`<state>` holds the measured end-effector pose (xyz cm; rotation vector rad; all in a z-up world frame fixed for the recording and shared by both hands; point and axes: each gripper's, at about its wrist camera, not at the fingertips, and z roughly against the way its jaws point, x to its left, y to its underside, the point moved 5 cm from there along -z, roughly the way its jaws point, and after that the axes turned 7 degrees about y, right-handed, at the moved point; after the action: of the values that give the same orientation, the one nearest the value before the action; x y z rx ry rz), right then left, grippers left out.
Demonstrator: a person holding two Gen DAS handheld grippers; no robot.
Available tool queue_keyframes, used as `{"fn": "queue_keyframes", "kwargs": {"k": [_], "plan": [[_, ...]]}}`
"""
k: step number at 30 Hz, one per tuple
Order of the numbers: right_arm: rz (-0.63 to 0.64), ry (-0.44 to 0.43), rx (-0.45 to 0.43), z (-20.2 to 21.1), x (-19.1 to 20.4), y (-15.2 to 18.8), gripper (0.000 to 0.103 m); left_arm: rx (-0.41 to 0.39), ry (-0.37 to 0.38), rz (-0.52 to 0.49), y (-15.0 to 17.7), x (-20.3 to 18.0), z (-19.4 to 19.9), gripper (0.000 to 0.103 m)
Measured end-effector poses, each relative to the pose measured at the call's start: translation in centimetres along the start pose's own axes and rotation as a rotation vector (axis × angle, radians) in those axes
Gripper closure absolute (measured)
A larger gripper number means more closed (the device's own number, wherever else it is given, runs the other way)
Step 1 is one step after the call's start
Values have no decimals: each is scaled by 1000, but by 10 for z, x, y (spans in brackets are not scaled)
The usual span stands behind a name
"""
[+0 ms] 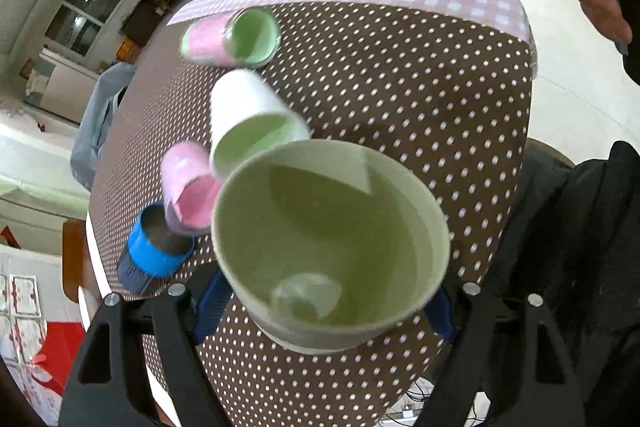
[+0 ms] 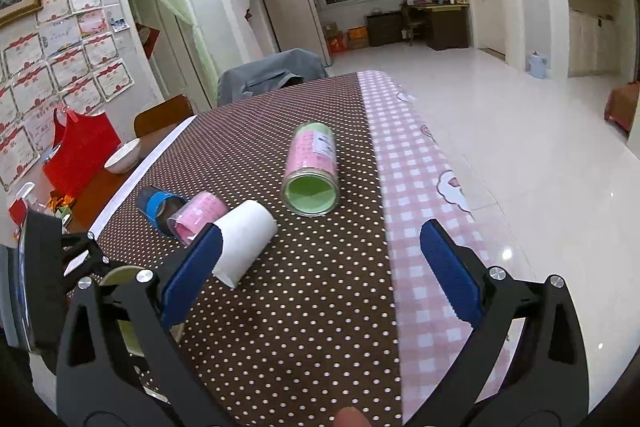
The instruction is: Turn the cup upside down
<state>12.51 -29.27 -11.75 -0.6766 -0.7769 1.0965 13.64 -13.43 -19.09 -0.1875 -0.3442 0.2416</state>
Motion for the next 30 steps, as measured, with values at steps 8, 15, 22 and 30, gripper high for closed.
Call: {"fn": "queue_keyframes", "kwargs": {"k": [8,15,22,30], "plan": [[-6,-2,37,-10,-6,5,6,-12,-40,-49,-14,-16,-7,23],[9,-20,62,-13,2,7,6,-66,-71,-6,-7,-14,3,18],[53,-43,64,-9,18,6,6,-146,-96,84,8,-5,22,18],[142,-75,46,-1,43,-4,6,-258,-121,239,26,13,48,18]]}}
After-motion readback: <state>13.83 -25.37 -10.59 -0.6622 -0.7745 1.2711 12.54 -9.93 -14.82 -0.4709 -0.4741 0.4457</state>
